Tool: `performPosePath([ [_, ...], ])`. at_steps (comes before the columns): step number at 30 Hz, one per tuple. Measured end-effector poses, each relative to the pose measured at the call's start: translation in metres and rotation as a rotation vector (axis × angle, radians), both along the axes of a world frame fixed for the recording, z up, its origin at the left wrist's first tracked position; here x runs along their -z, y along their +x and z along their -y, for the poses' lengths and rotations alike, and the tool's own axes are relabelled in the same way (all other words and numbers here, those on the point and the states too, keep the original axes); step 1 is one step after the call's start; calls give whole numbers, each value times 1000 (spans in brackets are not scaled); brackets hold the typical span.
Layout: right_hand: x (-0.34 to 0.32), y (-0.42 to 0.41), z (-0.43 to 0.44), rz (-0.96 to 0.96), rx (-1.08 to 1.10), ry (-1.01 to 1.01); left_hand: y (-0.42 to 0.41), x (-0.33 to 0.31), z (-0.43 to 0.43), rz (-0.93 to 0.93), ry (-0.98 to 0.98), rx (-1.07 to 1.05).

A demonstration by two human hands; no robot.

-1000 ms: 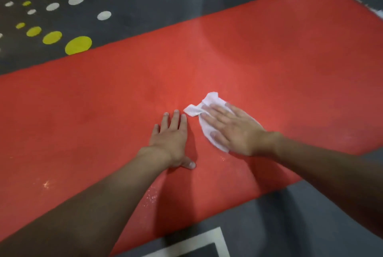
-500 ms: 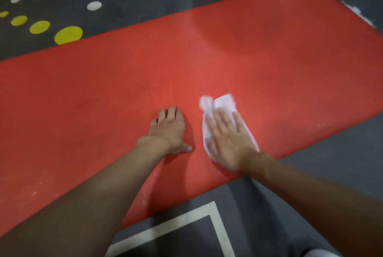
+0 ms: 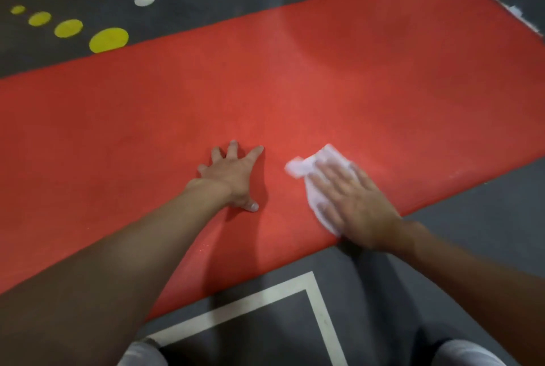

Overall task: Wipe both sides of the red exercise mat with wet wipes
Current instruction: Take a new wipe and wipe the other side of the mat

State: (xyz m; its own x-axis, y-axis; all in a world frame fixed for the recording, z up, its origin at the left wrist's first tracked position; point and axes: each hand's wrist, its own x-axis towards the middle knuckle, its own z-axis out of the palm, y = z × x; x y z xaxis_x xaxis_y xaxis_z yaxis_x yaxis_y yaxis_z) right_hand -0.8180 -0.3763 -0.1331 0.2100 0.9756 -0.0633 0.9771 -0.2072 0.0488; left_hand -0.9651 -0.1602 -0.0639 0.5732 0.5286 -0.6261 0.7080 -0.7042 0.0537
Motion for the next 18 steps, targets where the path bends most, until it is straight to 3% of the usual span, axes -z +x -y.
performPosePath([
  [2, -1, -17, -8, -14, 275, 21, -1, 0, -2, 10, 38, 21],
  [3, 2, -39, -12, -21, 276, 18, -2, 1, -3, 21, 65, 32],
  [6, 7, -69, -7, -66, -132, -30, -4, 2, -7, 53, 88, 54],
  [8, 4, -38, -11, -42, -219, -26, -9, 1, -16, 72, 74, 45],
  [12, 1, -39, -31, -48, 262, 27, -16, 9, -28, 112, 127, -76],
  [13, 5, -59, -33, -57, 227, 22, -17, 11, -29, 98, 147, -102],
  [16, 5, -65, -29, -104, -187, -20, -22, 12, -32, 56, 118, -164],
  [18, 2, -33, -37, -88, -208, -2, -24, 12, -35, 68, 95, -167],
])
